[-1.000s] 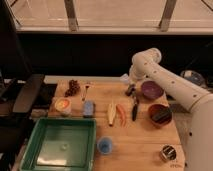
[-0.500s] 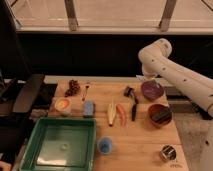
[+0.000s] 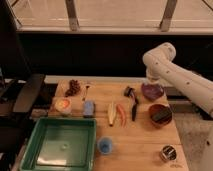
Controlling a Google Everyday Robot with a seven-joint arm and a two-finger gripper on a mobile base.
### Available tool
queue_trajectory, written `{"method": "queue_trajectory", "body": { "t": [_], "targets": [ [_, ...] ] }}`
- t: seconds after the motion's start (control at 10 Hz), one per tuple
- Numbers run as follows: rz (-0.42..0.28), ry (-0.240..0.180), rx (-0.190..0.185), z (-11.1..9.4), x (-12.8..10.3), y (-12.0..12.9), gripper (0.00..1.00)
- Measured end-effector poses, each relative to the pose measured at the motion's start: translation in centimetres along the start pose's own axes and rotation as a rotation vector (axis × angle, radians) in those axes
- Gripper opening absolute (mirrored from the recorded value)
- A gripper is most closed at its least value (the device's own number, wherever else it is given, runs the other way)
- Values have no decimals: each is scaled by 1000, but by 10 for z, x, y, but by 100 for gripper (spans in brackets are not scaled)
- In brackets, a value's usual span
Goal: Wipe purple bowl with towel
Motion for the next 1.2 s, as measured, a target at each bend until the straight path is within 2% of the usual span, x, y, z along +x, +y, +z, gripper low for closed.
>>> {"method": "queue_trajectory", "body": {
  "t": [0.4,0.9,1.2],
  "targets": [
    [2,10,7,3,1,-1,0],
    [71,54,21,42,22,-23,0],
    [109,23,7,67,30,-22,0]
  ]
}}
